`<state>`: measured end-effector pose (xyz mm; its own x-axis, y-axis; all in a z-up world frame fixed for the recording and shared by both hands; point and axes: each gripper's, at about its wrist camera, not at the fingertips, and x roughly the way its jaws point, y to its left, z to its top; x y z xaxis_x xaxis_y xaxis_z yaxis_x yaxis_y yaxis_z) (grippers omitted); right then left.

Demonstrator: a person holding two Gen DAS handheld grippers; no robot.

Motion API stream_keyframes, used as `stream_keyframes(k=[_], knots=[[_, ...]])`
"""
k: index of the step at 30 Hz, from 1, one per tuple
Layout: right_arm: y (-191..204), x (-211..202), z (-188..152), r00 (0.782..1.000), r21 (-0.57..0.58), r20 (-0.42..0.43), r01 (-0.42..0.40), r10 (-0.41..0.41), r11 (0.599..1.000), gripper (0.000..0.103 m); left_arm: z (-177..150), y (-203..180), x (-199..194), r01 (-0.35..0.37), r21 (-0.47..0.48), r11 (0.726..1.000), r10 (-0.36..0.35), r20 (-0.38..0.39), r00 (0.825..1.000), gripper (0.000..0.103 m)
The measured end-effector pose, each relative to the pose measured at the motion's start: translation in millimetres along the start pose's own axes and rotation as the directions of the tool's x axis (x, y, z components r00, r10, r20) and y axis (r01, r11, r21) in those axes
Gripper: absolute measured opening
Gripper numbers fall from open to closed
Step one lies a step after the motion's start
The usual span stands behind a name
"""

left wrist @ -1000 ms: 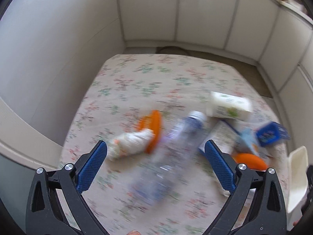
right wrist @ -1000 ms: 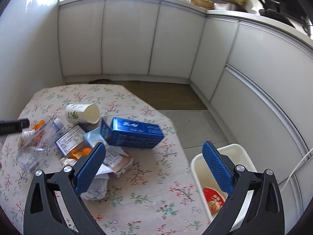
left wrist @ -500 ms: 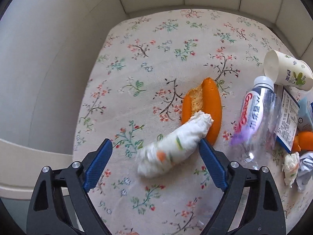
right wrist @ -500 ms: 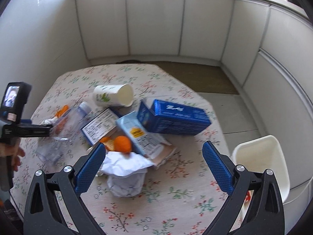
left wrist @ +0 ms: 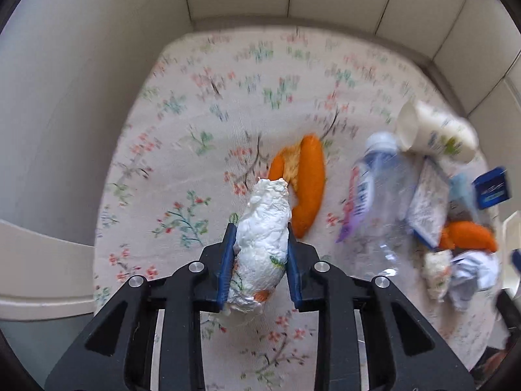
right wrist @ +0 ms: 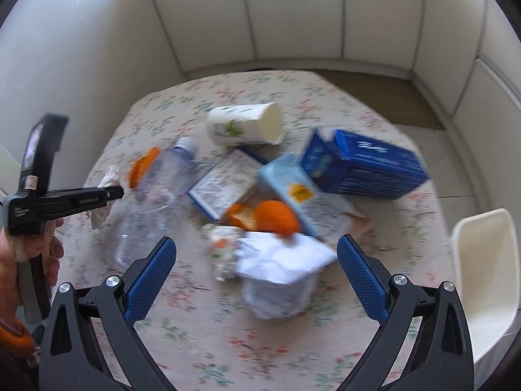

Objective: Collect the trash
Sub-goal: 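Grasp the white tissue bundle with the left tool, then grasp the clear plastic bottle with the right tool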

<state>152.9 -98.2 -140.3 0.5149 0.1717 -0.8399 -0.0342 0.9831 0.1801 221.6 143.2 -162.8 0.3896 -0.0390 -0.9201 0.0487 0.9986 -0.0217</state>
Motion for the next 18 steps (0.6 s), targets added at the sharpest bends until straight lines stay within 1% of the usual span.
stream_keyframes(k=[3,7,9,13,16,17,18], knots=[[21.0,13.4,9.5,0.998,0.010,-0.035,-0.045,0.045,0.999,0.096,0.4,0.7,-38.3,0.026,-0.045,0.999,-0.022,0.088,0.996,0.027],[48.6,41.1,23.5,0.991,0.077,-0.109,-0.073,0.081,0.994,0.096,-1.5,3.8,-95.3,0.058,-0.097,0.994,-0.036,0.219,0.975,0.027],[65.5,57.7,27.6,0.984,0.104,-0.153,-0.078,0.093,0.992,0.096,-0.8,5.1,-117.5,0.064,-0.105,0.992,-0.034,0.265,0.964,0.027],[91.9,80.3,32.5,0.981,0.087,-0.184,-0.052,0.068,0.995,0.096,-0.7,4.6,-137.9,0.057,-0.092,0.994,-0.026,0.308,0.951,0.027],[100.2,99.0,31.0,0.975,0.090,-0.216,-0.036,0.055,0.995,0.095,-0.3,7.6,-140.1,0.058,-0.090,0.994,-0.028,0.303,0.953,0.027],[99.3,104.5,31.6,0.972,0.092,-0.228,-0.033,0.053,0.995,0.093,-0.3,8.9,-138.0,0.058,-0.090,0.994,-0.029,0.297,0.954,0.027],[99.1,110.1,30.9,0.968,0.093,-0.244,-0.031,0.053,0.995,0.088,-0.9,10.4,-136.4,0.057,-0.089,0.994,-0.029,0.292,0.956,0.027]])
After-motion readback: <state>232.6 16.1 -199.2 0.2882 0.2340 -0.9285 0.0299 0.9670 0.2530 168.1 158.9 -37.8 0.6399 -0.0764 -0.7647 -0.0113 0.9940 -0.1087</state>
